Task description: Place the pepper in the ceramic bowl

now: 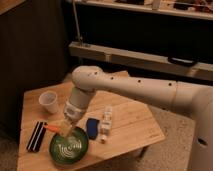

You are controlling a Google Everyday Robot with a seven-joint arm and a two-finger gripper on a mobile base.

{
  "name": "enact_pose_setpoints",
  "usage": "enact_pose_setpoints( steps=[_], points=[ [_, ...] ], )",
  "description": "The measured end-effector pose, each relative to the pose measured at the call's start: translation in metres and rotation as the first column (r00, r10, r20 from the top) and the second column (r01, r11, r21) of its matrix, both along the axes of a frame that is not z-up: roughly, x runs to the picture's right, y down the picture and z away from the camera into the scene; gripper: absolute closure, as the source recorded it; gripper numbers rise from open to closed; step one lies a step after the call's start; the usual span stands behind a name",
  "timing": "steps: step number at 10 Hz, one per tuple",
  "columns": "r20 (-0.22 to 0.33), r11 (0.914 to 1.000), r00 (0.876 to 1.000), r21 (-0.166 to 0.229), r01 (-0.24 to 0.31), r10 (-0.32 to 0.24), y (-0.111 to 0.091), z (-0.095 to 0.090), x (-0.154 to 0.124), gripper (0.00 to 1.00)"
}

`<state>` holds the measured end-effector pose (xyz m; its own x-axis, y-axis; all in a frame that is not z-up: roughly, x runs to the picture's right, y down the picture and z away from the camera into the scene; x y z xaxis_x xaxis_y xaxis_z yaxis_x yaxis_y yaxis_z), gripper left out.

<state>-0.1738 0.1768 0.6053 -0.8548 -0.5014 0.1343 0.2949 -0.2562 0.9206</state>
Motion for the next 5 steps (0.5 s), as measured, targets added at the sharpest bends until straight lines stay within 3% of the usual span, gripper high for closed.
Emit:
enact_pose_setpoints(
  steps=[3, 5],
  points=[
    [0.013, 0.9999, 1.0, -0.01, -0.008, 0.008, 0.037, 0.037, -0.008, 0.89],
    [0.013, 0.9998, 1.0, -0.02, -0.003, 0.004, 0.057, 0.052, -0.01, 0.89]
  ],
)
